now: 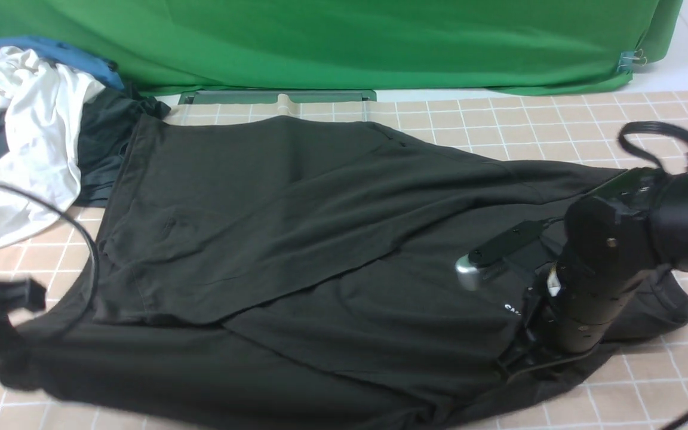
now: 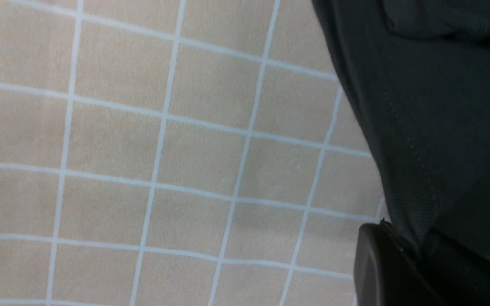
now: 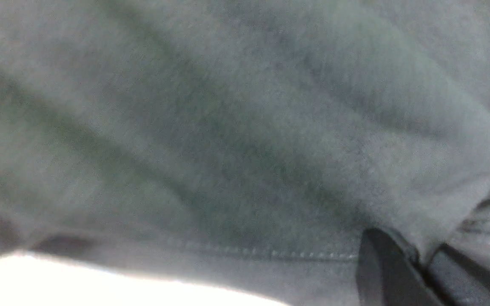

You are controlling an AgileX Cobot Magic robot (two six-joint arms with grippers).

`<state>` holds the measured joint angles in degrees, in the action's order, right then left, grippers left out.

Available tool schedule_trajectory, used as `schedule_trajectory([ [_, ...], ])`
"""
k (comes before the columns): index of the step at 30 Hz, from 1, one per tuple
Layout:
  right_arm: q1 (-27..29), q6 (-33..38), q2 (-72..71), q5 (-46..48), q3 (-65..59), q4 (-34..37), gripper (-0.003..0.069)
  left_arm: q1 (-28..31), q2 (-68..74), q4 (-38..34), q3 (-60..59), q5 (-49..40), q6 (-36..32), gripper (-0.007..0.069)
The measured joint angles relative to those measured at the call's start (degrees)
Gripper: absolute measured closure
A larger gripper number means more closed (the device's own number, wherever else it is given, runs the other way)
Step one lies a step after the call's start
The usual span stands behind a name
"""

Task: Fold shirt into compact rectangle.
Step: 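Fold the black garment in half by bringing its near edge over to the far edge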

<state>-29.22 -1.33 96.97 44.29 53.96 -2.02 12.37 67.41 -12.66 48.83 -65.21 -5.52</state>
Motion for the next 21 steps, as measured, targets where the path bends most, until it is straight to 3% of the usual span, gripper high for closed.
schedule_trajectory([
  [6,3.68,1.32,-6.3,6.03,3.66,-1.35,0.0587,0.0,1.45,-1.64,7.91,0.23,6.56,0.0605],
  [12,9.76,5.22,-4.62,8.25,11.88,0.55,0.0587,0.0,9.8,-4.74,15.64,2.76,7.09,0.0605],
  [21,14.99,8.27,9.67,9.63,32.81,1.71,0.0588,-0.57,31.84,-9.64,34.96,6.92,7.12,0.0605],
])
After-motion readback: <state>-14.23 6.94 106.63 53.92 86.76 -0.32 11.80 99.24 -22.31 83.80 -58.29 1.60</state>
